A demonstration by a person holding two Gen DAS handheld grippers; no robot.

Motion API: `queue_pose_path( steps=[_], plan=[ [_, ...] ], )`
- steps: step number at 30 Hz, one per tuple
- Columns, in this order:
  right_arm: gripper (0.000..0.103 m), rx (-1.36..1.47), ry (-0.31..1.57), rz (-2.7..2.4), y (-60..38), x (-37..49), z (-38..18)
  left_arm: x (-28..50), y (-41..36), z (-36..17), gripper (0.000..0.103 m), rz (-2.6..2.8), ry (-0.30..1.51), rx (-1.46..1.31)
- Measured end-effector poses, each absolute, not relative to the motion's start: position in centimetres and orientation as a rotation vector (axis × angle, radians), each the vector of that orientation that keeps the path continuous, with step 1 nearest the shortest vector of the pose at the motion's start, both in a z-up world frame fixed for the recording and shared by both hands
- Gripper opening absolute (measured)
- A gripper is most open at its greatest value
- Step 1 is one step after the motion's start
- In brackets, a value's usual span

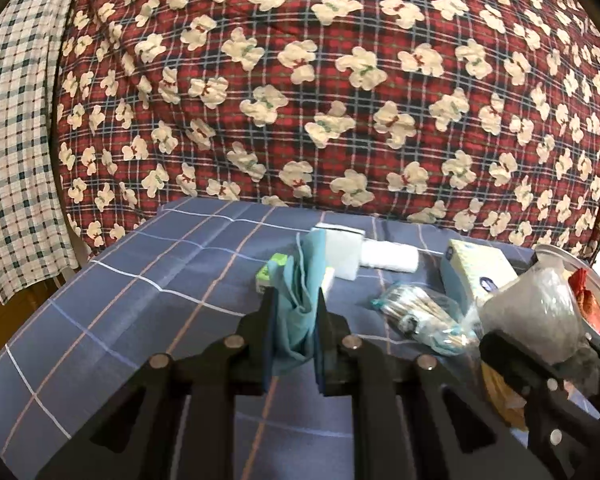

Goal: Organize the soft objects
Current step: 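Carry the teal cloth and clear plastic bag with both tools over the tin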

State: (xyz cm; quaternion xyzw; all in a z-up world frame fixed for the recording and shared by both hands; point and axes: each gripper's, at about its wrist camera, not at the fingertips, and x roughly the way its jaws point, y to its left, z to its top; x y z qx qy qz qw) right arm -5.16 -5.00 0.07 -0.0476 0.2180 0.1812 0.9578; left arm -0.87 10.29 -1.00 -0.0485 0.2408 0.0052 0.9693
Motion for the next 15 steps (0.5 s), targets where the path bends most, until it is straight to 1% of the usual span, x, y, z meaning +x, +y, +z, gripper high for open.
queue_pose_path(
  steps=[15],
  plan=[
    [0.017, -0.085, 0.414, 0.321, -9.0, -7.1, 0.3, -3.0, 5.7, -0.6, 0.013, -0.056, 0.486, -0.067]
  ],
)
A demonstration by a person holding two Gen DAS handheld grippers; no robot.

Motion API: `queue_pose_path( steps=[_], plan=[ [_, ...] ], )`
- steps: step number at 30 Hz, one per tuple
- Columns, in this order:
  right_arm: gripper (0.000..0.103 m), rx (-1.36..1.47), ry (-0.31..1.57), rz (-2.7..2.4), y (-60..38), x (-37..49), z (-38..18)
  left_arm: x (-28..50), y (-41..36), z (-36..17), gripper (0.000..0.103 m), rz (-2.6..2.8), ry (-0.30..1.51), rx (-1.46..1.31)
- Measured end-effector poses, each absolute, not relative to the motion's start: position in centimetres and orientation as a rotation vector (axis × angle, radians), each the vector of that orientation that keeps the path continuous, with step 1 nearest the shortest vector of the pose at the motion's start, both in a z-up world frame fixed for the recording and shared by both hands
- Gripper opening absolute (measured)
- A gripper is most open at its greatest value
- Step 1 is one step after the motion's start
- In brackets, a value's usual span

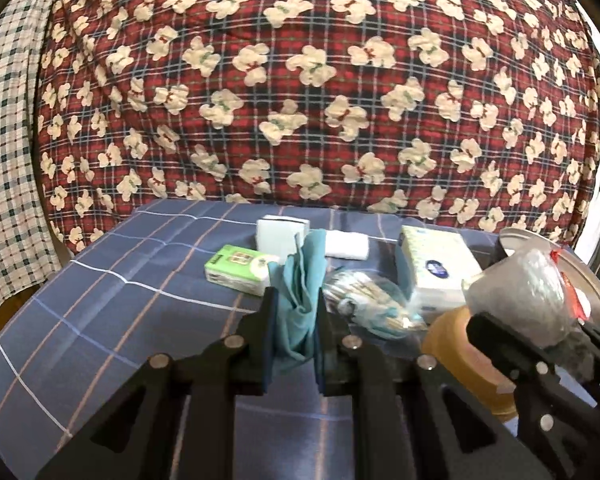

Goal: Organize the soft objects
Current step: 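Carry the teal cloth and clear plastic bag with both tools over the tin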

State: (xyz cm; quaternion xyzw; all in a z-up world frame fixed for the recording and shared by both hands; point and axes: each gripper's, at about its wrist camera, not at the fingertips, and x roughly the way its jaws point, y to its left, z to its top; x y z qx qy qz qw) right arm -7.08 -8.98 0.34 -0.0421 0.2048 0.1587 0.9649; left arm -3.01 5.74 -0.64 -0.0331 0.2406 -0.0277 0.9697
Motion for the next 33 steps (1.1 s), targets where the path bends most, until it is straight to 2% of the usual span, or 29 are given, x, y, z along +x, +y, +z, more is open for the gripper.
queue_pose_path(
  steps=[33],
  plan=[
    [0.017, 0.006, 0.386, 0.138, -20.5, -9.6, 0.6, -5.0, -4.7, 0.8, 0.013, -0.236, 0.486, -0.016]
  ],
)
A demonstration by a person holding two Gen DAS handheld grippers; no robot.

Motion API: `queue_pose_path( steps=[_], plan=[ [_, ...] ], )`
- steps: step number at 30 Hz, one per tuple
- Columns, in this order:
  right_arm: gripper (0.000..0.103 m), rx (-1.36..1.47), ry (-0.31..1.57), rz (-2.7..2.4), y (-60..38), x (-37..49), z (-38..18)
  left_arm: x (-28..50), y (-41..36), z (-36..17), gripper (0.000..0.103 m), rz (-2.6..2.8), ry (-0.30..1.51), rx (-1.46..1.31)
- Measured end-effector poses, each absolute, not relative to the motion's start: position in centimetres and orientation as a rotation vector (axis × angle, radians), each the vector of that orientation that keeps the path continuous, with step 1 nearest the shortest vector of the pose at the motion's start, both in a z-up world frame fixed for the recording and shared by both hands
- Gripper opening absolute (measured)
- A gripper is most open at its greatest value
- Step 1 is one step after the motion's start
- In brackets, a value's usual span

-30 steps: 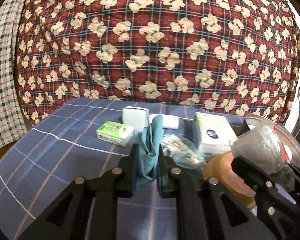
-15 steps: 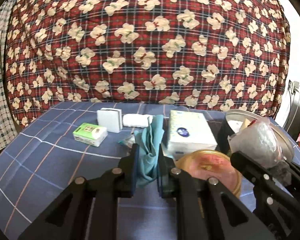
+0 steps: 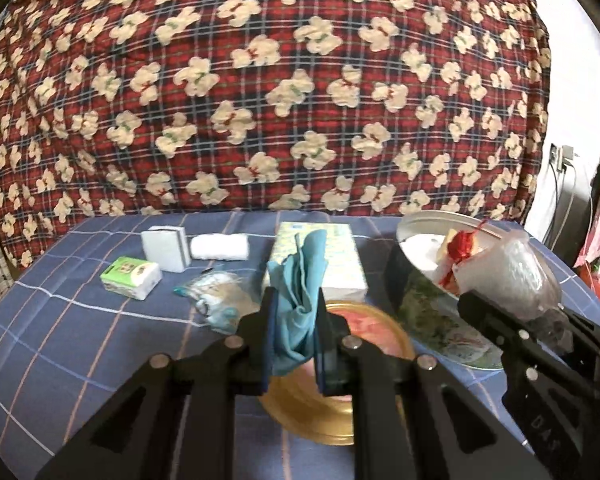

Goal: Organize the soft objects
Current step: 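Carry the teal cloth and clear plastic bag with both tools over the tin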

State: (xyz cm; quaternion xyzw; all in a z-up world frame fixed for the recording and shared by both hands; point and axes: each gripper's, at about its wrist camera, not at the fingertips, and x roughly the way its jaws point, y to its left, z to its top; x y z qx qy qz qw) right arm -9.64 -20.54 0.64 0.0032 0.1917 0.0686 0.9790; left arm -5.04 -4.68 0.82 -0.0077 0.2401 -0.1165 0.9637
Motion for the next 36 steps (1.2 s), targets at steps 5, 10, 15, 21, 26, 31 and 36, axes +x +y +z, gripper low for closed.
queue_pose_path(
  steps=[5, 10, 15, 21, 26, 31, 36],
  plan=[
    [0.017, 0.015, 0.382, 0.105, -22.4, -10.1, 0.7, -5.3, -6.7, 1.1, 0.013, -0.272, 0.484, -0.008],
    [0.017, 0.013, 0.379, 0.062, -24.5, -10.6, 0.8, -5.7, -9.2, 1.2, 0.013, -0.318, 0.484, 0.012],
    [0.017, 0.013, 0.38, -0.003, -27.7, -10.7, 1.0, -5.8, -12.0, 1.7, 0.013, -0.367, 0.476, 0.038],
    [0.017, 0.039, 0.376, -0.071, -31.6, -10.6, 1.6, -5.5, -15.0, 1.9, 0.013, -0.424, 0.483, 0.042],
    [0.017, 0.026, 0.372, -0.11, -33.8, -10.2, 2.2, -5.0, -17.4, 2.2, 0.013, -0.447, 0.486, 0.057],
    [0.017, 0.0, 0.375, -0.147, -35.8, -9.0, 3.0, -4.5, -19.3, 2.6, 0.013, -0.473, 0.488, 0.064],
    [0.017, 0.02, 0.401, -0.163, -38.1, -6.7, 3.6, -3.2, -21.2, 3.1, 0.013, -0.492, 0.512, 0.05]
  ],
)
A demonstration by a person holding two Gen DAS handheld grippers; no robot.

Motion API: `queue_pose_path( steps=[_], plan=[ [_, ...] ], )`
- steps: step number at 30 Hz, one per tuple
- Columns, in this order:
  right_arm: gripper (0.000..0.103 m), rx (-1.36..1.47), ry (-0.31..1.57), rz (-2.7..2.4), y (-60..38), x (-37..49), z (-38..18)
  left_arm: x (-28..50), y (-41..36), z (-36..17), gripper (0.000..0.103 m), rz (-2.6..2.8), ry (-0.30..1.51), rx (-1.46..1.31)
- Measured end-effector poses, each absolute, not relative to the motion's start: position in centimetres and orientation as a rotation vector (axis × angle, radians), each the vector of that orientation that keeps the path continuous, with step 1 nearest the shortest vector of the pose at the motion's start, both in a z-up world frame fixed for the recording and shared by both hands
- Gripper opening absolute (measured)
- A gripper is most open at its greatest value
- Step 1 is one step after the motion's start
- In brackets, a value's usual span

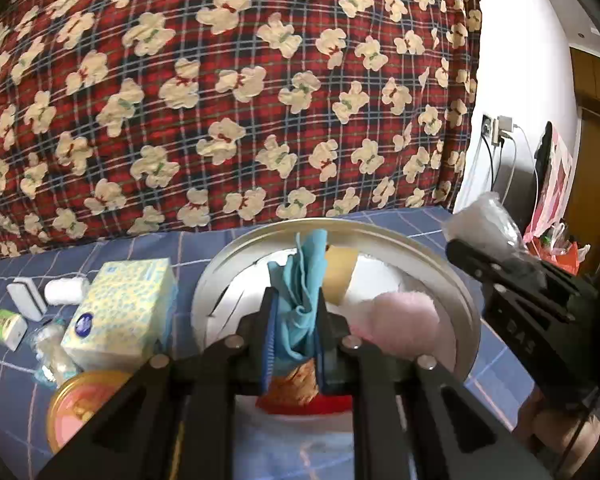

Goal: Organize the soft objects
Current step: 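Carry the teal cloth and clear plastic bag with both tools over the tin, then open the left tool dropping the cloth into the tin while the right tool drops the bag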

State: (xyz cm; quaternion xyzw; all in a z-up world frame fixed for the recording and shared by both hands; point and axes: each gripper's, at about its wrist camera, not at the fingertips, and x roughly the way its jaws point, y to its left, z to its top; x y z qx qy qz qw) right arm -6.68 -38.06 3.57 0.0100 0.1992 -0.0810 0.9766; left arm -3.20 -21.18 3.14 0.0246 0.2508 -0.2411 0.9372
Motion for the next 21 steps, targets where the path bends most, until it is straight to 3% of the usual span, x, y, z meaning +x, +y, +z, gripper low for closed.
queue_pose_path(
  steps=[21],
  plan=[
    [0.017, 0.081, 0.603, -0.114, -41.2, 0.7, 1.1, 2.2, -26.7, 1.5, 0.013, -0.407, 0.62, 0.127]
  ],
)
